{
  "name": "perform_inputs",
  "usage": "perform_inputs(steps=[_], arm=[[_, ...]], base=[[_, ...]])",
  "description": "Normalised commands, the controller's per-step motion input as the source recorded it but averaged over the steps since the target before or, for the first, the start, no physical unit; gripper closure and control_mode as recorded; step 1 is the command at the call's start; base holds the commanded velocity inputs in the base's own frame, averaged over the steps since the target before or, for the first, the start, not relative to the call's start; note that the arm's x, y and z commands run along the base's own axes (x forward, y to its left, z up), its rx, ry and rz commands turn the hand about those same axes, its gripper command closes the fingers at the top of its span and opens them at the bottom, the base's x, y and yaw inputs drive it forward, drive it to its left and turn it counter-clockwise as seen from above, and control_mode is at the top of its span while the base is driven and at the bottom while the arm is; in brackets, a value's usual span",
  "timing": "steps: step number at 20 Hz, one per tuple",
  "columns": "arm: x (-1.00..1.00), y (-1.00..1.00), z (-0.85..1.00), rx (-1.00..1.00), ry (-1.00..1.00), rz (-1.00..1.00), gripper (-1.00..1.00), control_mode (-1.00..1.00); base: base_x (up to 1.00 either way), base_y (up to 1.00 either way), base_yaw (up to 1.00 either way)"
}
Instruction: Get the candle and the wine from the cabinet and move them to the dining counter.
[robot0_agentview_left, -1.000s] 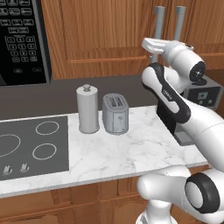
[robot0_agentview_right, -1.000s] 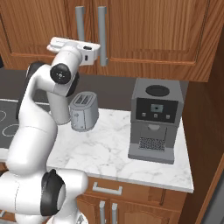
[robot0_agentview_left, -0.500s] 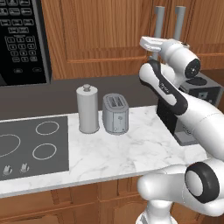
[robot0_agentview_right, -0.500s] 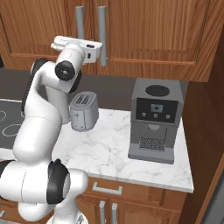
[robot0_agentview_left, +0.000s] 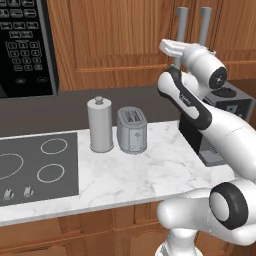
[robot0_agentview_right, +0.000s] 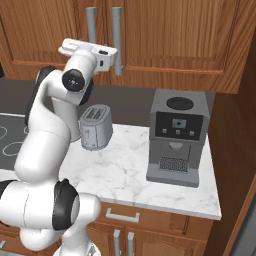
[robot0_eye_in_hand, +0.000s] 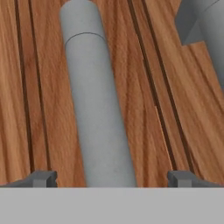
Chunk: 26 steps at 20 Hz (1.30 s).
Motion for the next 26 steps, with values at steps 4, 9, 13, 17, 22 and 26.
perform_inputs(steps=[4,9,13,17,22,26], arm=[[0.27,0.0,0.0,0.0,0.0,0.0,-1.0,-1.0],[0.1,0.0,0.0,0.0,0.0,0.0,-1.0,-1.0],[0.0,0.0,0.0,0.0,0.0,0.0,-1.0,-1.0],[0.0,0.0,0.0,0.0,0.0,0.0,-1.0,-1.0],[0.0,0.0,0.0,0.0,0.0,0.0,-1.0,-1.0],[0.03,-0.03,0.0,0.0,0.0,0.0,-1.0,-1.0]], base=[[0.0,0.0,0.0],[0.0,0.0,0.0],[0.0,0.0,0.0],[0.0,0.0,0.0],[0.0,0.0,0.0],[0.0,0.0,0.0]])
